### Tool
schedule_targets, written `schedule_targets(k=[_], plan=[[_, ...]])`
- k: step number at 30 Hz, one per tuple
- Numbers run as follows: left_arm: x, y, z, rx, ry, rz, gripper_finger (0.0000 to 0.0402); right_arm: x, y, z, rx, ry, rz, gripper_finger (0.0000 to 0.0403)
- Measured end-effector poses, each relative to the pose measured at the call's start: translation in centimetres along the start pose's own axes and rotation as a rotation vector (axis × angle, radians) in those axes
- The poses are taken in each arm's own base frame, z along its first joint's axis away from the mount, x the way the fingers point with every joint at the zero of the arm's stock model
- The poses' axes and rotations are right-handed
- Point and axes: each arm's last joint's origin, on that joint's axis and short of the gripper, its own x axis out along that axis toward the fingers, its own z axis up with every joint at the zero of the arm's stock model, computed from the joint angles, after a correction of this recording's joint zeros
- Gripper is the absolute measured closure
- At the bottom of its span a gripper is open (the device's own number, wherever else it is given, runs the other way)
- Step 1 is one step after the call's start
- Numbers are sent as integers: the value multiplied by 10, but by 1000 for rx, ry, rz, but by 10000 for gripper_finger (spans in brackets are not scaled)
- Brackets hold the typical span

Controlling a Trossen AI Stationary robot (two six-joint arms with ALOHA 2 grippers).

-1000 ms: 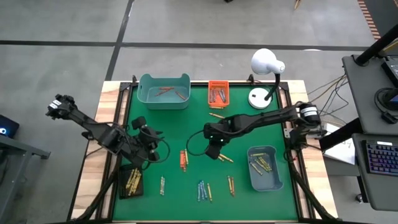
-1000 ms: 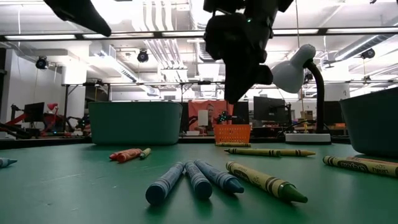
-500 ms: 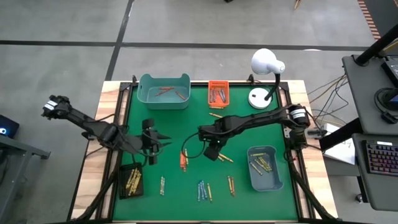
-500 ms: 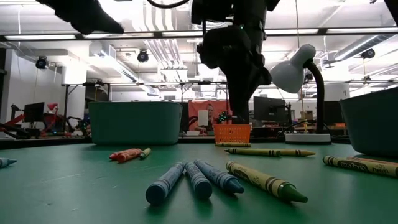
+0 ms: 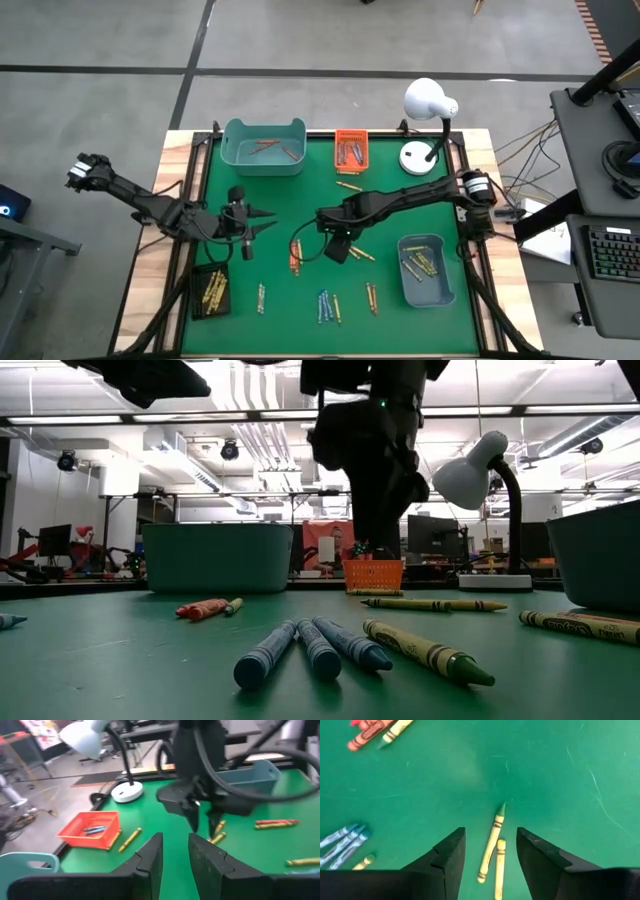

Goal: Sort crayons
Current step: Put the green crayon into the blue bin

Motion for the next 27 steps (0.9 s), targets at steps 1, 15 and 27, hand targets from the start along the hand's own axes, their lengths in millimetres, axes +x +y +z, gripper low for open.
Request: schedule_targets(k=[1, 15, 27], plan=[[0, 1, 1, -2, -3, 16, 326, 3, 0, 0, 1, 4, -3, 234], [0, 1, 2, -13, -7, 31, 326, 51, -3, 0, -10, 102, -72, 252], [0, 1, 2, -19, -7, 45, 326, 54, -4, 2, -12, 55, -94, 280]])
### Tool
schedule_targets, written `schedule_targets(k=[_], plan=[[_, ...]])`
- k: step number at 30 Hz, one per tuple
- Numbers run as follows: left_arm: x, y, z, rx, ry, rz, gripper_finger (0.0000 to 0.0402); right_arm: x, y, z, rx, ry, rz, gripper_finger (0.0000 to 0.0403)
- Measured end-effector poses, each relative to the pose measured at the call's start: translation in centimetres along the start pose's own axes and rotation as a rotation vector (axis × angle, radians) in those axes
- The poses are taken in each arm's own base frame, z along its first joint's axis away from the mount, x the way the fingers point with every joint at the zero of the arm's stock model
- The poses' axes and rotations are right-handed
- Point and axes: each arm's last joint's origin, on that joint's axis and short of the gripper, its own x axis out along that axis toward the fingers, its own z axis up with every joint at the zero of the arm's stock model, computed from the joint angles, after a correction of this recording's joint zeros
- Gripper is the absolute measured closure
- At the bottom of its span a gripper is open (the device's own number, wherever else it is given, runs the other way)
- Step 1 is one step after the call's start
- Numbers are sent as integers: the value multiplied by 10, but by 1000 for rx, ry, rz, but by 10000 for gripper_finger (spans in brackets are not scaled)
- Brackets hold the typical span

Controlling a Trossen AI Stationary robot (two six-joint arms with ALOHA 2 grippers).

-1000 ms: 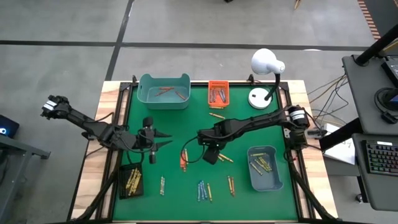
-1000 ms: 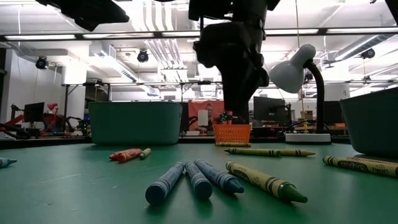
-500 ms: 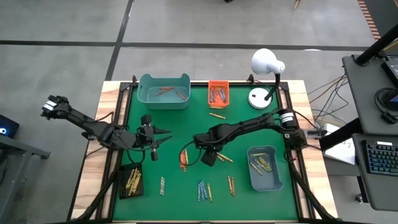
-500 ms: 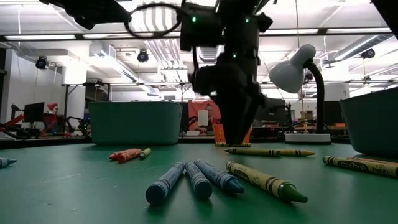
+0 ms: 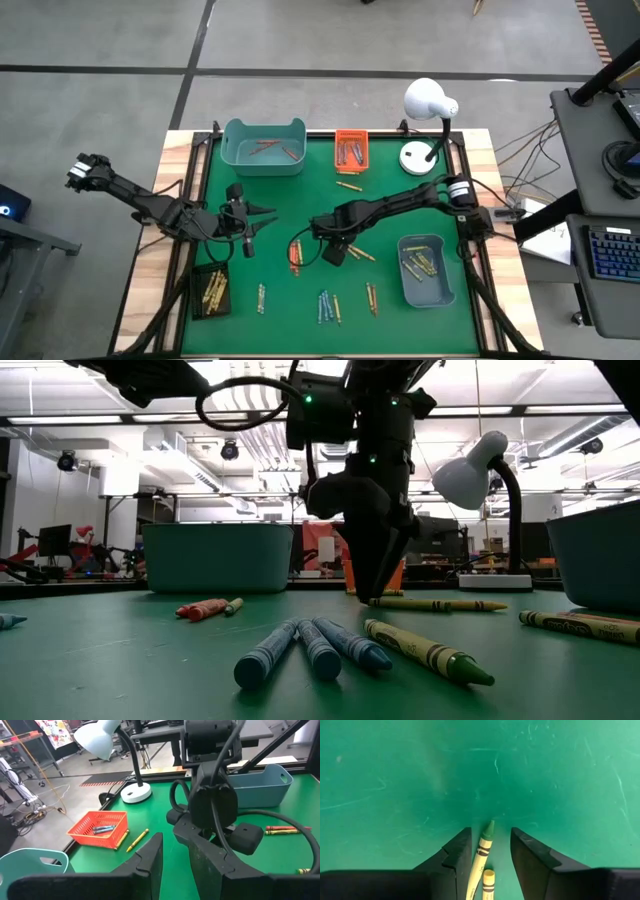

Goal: Sort crayons
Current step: Put the green crayon into the blue bin

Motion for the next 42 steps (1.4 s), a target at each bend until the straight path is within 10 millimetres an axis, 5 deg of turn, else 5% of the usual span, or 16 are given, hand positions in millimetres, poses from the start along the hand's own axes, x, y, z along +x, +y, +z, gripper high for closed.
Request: schedule_targets(k=[27, 42], plan=[[0, 0, 0, -5, 0, 7, 326, 14, 3, 1, 34, 1, 1, 319], [0, 0, 0, -5, 0, 7, 326, 10, 5, 5, 14, -12, 18, 392]])
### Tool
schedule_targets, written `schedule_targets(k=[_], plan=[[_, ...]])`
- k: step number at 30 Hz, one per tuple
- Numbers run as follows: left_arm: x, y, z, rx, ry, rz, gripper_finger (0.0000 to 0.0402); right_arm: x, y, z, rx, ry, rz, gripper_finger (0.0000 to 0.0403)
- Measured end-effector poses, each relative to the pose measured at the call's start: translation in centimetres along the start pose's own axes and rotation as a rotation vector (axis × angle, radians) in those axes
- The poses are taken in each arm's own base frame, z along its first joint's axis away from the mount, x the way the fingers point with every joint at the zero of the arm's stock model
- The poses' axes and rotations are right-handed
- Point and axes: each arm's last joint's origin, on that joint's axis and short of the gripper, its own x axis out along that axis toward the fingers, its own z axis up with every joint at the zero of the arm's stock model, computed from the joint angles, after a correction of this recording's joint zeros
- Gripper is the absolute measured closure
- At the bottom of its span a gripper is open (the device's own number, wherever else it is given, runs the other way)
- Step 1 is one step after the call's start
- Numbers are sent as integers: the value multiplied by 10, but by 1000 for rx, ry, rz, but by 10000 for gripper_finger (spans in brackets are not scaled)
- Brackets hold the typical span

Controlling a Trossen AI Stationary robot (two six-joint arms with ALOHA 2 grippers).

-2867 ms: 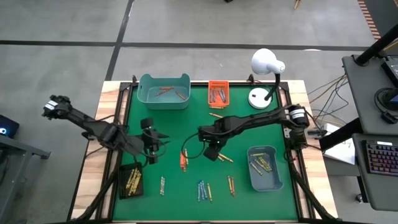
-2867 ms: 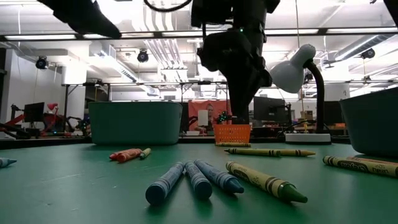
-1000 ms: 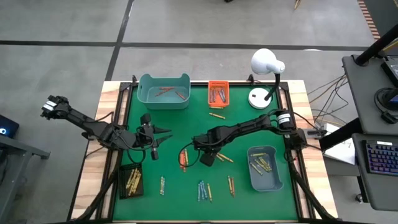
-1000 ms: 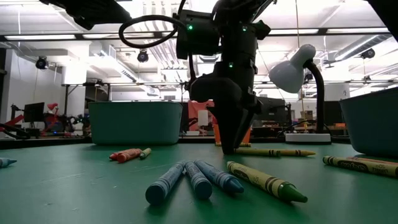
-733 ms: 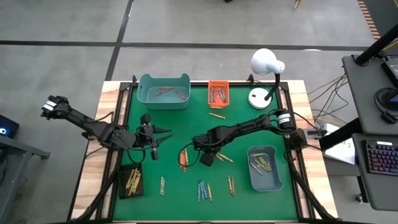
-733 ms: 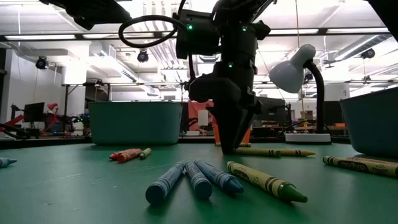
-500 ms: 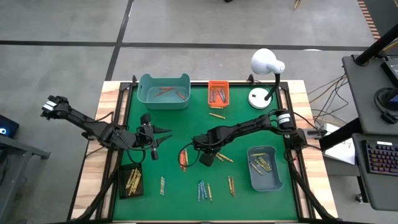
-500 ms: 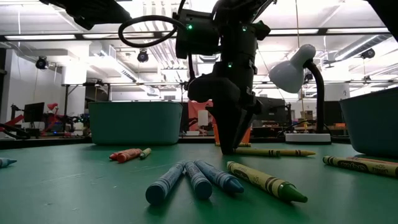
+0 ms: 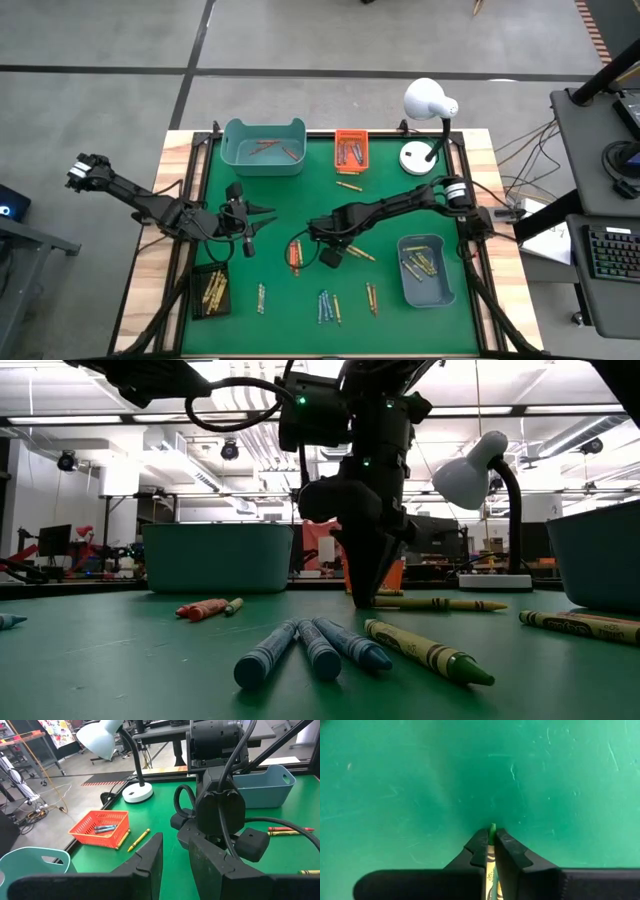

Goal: Sort crayons
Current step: Put the green crayon into the blue bin

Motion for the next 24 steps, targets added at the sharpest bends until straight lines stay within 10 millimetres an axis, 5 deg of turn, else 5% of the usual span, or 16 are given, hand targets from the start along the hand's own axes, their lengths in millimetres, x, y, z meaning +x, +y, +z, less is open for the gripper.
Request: schedule_targets(k=[15, 24], plan=[[-2, 4, 10, -27, -34, 100, 326, -71, 19, 29, -168, -188, 99, 394], [-8, 8, 36, -28, -85, 101, 326, -132, 8, 11, -234, -200, 81, 394]])
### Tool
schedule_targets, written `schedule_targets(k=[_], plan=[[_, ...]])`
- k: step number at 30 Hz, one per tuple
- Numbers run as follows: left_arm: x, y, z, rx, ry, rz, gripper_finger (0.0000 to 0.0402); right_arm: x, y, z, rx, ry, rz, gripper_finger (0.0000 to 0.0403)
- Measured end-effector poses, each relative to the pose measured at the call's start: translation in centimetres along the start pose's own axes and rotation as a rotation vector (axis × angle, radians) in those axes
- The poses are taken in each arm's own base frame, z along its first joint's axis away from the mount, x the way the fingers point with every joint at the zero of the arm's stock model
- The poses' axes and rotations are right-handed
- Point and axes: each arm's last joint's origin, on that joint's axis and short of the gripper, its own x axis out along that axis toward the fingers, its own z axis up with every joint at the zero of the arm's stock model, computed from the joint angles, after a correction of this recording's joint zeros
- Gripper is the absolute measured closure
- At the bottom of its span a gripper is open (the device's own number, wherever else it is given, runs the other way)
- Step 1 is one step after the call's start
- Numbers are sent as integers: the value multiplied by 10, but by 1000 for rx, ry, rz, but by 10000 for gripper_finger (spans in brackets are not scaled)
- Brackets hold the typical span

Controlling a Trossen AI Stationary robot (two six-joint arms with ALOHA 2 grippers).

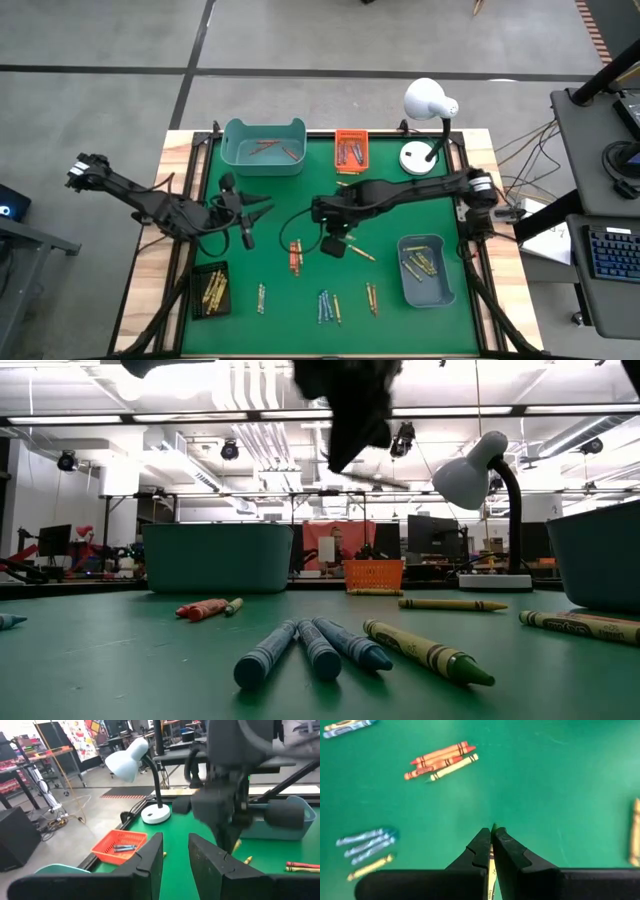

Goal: Sort crayons
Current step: Put the green crayon into the blue bin

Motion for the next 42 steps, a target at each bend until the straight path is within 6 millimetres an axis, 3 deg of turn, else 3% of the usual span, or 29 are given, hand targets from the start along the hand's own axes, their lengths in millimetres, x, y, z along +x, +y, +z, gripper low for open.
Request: schedule_targets(k=[5, 10, 15, 23, 29, 36, 42], plan=[[-1, 1, 6, 0, -11, 0, 326, -37, 0, -25, 42, 51, -12, 394], [-1, 1, 7, 0, -12, 0, 326, -71, 4, -62, 117, 58, 3, 394], [-1, 1, 7, 0, -11, -1, 326, -81, 4, -114, 258, 91, -12, 394], [0, 0, 9, -29, -31, -1, 326, -59, -6, -195, 480, 122, -2, 394], [0, 0, 13, -63, -59, -1, 326, -32, -16, -237, 546, 153, -16, 394], [0, 1, 16, -137, -82, -3, 326, -20, -21, -248, 548, 146, -1, 390], [0, 0, 16, -210, -81, -6, 326, -20, -19, -246, 520, 133, 23, 340]])
